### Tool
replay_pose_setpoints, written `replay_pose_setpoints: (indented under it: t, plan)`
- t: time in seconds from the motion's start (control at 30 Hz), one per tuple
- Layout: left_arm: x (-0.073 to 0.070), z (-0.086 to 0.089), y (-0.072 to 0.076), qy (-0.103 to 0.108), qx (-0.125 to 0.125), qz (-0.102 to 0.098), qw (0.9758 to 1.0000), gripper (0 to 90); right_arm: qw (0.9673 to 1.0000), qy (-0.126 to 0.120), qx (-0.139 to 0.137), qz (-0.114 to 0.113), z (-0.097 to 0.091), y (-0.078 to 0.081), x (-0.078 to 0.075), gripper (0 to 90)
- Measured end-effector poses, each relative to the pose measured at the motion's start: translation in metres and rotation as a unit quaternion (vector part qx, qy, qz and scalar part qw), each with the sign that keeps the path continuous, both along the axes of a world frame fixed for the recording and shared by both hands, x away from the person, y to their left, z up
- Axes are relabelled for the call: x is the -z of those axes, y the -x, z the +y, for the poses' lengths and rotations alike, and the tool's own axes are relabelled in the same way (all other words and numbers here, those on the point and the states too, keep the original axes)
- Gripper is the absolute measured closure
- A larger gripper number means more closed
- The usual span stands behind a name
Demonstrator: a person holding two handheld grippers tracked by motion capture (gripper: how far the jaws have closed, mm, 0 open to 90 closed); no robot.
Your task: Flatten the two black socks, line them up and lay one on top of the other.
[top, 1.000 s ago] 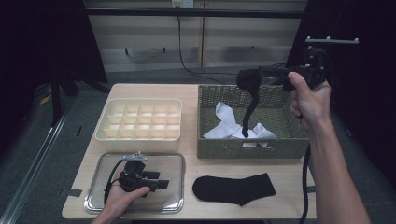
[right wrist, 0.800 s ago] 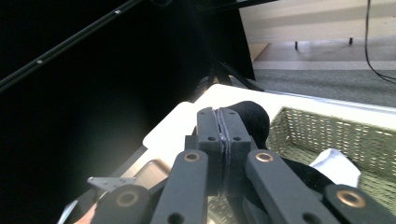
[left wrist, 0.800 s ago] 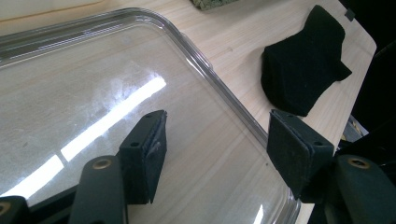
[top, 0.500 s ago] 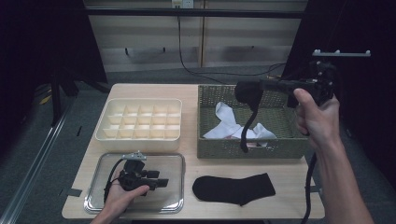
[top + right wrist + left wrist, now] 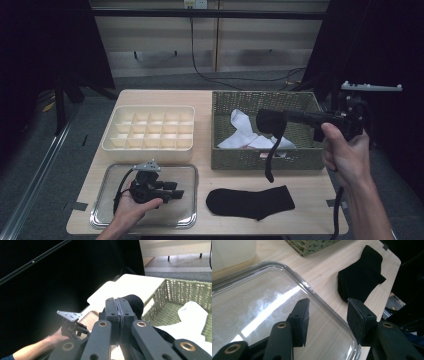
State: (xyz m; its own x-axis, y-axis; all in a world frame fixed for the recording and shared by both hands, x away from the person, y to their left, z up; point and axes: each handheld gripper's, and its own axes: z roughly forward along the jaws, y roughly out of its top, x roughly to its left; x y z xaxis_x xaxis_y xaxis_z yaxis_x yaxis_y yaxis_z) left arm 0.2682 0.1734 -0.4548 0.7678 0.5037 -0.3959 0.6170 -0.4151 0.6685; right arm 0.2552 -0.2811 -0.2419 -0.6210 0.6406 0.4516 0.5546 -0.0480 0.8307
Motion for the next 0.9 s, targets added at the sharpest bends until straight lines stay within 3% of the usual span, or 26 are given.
replay_pose_setpoints:
  t: [0.1,0.23,0.47,0.5,0.53,0.63,0.9]
  plan:
    - [-0.005,-0.006,0.000,-0.012,0.003,-0.015,0.9998,55.4,1.0000,-0.002,0.003,0.008,-0.005,0.006,0.010,88.8]
    - [-0.013,-0.012,-0.001,-0.008,0.009,-0.027,0.9996,55.5,0.9996,-0.001,0.005,0.028,-0.011,0.020,0.032,88.9]
    - [-0.029,-0.025,-0.004,0.011,0.012,-0.045,0.9989,53.4,0.9990,-0.014,0.002,0.043,-0.010,0.032,0.057,88.9]
    - [-0.031,-0.029,-0.004,0.014,0.017,-0.046,0.9987,56.4,0.9987,-0.015,-0.001,0.050,-0.006,0.033,0.067,88.9]
    - [-0.033,-0.033,-0.004,0.019,0.025,-0.049,0.9983,56.4,0.9987,-0.015,-0.001,0.050,-0.006,0.033,0.067,88.9]
    - [-0.040,-0.051,0.000,0.034,0.066,-0.055,0.9957,66.1,0.9974,-0.018,-0.008,0.069,0.003,0.033,0.088,88.8]
    - [-0.051,-0.075,0.005,0.051,0.089,-0.067,0.9925,64.8,0.9949,-0.026,-0.029,0.093,0.020,0.031,0.117,88.9]
